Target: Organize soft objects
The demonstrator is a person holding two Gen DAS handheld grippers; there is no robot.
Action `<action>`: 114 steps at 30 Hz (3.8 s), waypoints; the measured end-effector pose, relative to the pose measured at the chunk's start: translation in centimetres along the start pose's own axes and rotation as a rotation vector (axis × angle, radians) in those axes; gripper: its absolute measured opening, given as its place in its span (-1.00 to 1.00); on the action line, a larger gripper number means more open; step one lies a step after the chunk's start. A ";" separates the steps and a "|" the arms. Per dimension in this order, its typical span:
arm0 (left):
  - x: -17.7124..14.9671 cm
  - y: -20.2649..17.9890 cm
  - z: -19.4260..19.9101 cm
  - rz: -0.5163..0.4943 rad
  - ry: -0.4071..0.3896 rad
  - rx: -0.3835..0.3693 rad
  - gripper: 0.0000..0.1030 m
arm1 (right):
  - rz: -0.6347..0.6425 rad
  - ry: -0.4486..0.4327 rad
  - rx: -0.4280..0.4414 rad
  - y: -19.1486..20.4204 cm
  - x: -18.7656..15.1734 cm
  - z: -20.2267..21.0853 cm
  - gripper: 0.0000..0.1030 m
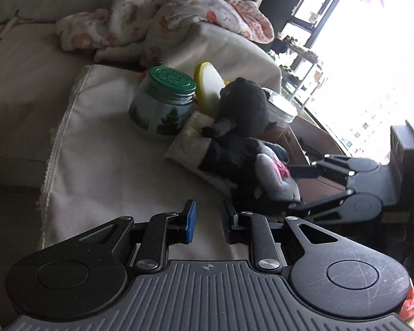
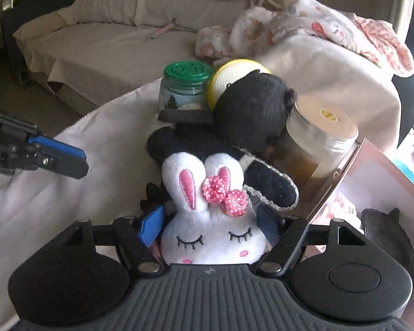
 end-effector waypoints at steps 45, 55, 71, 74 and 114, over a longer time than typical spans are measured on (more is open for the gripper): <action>2.4 -4.4 1.2 -0.185 -0.100 0.162 -0.58 | -0.345 -0.178 -0.246 -4.8 -15.4 10.9 0.26; 0.6 -2.7 3.9 -0.137 -0.047 0.041 -0.58 | -0.385 -0.204 -0.204 -4.6 -16.2 10.1 0.54; -5.7 -5.8 -2.3 -0.324 0.001 0.202 -0.28 | -0.356 -0.160 -0.165 -4.2 -15.8 9.1 0.97; -5.4 -5.2 -1.8 -0.266 0.015 0.151 -0.30 | -0.364 -0.131 -0.153 -4.1 -15.6 8.7 1.00; -7.6 4.8 6.6 -0.012 0.011 0.139 -0.32 | 0.229 0.059 0.208 12.9 -1.5 5.2 0.47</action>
Point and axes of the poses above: each gripper's, at about its wrist camera, not at the fingertips, and z roughly against the way its jaws point, y to its left, x to its top, the point moved 9 cm from there along -z, roughly the way its jaws point, and after that the axes turned 12 degrees about x, right-handed, at the moved point
